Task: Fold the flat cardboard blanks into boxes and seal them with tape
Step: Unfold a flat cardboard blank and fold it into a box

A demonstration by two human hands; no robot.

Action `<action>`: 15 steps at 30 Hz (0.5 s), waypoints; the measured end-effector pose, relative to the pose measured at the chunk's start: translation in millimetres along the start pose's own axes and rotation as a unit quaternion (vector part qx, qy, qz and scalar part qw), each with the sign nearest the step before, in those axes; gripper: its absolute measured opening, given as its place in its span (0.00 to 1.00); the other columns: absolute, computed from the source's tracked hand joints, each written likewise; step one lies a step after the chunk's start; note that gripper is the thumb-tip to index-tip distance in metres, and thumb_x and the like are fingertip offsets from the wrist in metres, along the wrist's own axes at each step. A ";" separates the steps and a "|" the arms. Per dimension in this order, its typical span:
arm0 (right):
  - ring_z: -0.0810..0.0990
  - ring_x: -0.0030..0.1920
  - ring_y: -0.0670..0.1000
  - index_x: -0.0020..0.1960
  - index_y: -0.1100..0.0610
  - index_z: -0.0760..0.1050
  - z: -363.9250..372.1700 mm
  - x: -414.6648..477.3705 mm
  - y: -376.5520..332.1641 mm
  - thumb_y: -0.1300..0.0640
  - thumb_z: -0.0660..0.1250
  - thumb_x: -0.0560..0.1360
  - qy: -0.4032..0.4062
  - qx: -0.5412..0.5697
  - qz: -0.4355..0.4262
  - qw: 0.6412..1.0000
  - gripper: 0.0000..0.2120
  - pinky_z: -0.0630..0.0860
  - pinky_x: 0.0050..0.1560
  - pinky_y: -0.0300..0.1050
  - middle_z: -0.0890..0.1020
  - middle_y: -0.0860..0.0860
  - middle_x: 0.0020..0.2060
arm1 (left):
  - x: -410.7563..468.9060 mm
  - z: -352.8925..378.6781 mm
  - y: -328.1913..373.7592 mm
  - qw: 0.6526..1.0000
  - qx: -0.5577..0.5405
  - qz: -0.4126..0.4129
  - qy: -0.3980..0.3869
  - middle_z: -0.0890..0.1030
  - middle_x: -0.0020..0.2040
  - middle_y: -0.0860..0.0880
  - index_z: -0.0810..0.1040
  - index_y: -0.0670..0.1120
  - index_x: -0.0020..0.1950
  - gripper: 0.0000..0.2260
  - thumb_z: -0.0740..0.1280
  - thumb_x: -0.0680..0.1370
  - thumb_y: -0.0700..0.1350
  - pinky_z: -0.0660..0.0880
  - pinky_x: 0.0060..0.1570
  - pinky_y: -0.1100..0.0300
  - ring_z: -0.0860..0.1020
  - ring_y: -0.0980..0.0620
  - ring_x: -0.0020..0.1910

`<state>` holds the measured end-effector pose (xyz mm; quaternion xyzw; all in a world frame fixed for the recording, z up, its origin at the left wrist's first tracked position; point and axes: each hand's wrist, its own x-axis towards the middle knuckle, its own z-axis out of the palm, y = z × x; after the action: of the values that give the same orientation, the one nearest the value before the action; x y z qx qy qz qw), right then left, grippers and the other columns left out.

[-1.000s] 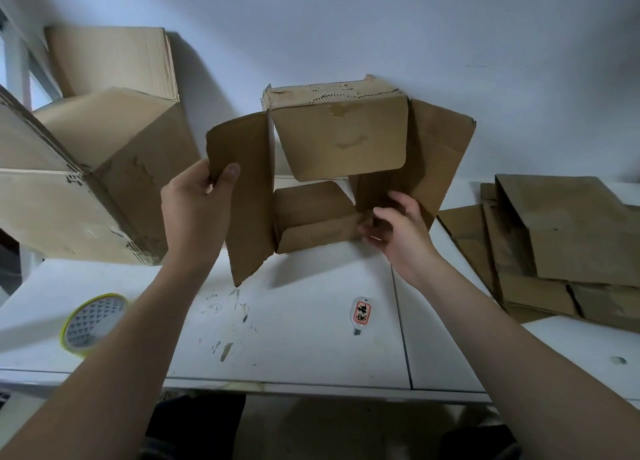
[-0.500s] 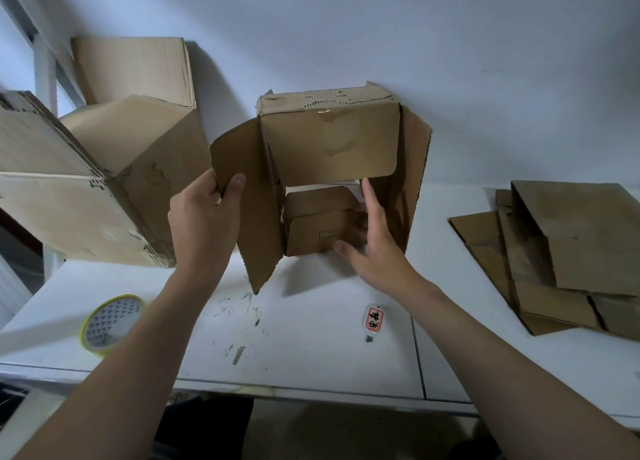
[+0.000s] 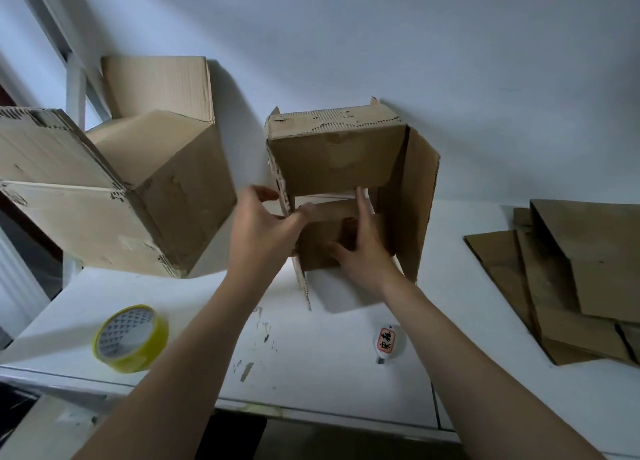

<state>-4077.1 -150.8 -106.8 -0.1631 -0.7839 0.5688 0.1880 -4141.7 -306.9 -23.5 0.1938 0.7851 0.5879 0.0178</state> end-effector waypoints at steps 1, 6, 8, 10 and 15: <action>0.63 0.77 0.51 0.77 0.27 0.39 0.2 0.8 0.6 0.59 0.72 0.77 -0.002 0.004 0.002 1.000 0.51 0.69 0.68 0.42 0.53 0.43 0.80 | 2.2 3.6 0.1 1.000 -0.011 -0.007 -0.002 0.75 0.54 0.54 0.69 0.50 0.59 0.26 0.79 0.70 0.53 0.84 0.37 0.49 0.82 0.53 0.47; 0.63 0.74 0.43 0.79 0.31 0.39 -1.7 0.3 0.0 0.59 0.71 0.78 -0.013 0.004 -0.001 1.000 0.49 0.67 0.73 0.48 0.56 0.41 0.79 | 19.1 19.5 -13.5 1.000 0.019 -0.012 -0.019 0.65 0.69 0.50 0.76 0.52 0.52 0.23 0.80 0.66 0.60 0.76 0.62 0.53 0.74 0.51 0.63; 0.62 0.70 0.42 0.79 0.31 0.40 -1.9 -0.3 -0.8 0.56 0.71 0.77 -0.020 -0.011 0.008 1.000 0.49 0.68 0.68 0.44 0.55 0.43 0.79 | 24.4 24.6 -19.2 0.999 0.036 0.001 -0.023 0.66 0.72 0.46 0.80 0.55 0.50 0.16 0.78 0.69 0.60 0.75 0.64 0.50 0.72 0.46 0.68; 0.65 0.73 0.49 0.77 0.26 0.40 -2.1 -1.1 -1.3 0.51 0.72 0.74 -0.025 -0.019 0.007 0.999 0.49 0.72 0.68 0.52 0.55 0.44 0.79 | 26.6 28.2 -19.8 0.999 0.036 0.006 -0.024 0.64 0.74 0.45 0.82 0.61 0.51 0.10 0.76 0.72 0.59 0.76 0.64 0.47 0.72 0.43 0.69; 0.74 0.63 0.48 0.81 0.40 0.50 3.2 -17.9 -16.8 0.56 0.66 0.78 -0.058 -0.134 -0.016 0.989 0.38 0.74 0.58 0.42 0.67 0.47 0.71 | 30.2 34.3 -22.0 0.999 0.039 0.010 -0.031 0.69 0.67 0.48 0.82 0.64 0.59 0.12 0.66 0.80 0.49 0.77 0.60 0.55 0.78 0.52 0.56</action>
<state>-4063.7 -166.9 -93.6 -0.1405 -0.8654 0.4637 0.1277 -4167.0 -270.9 -48.5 0.2208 0.8046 0.5506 0.0288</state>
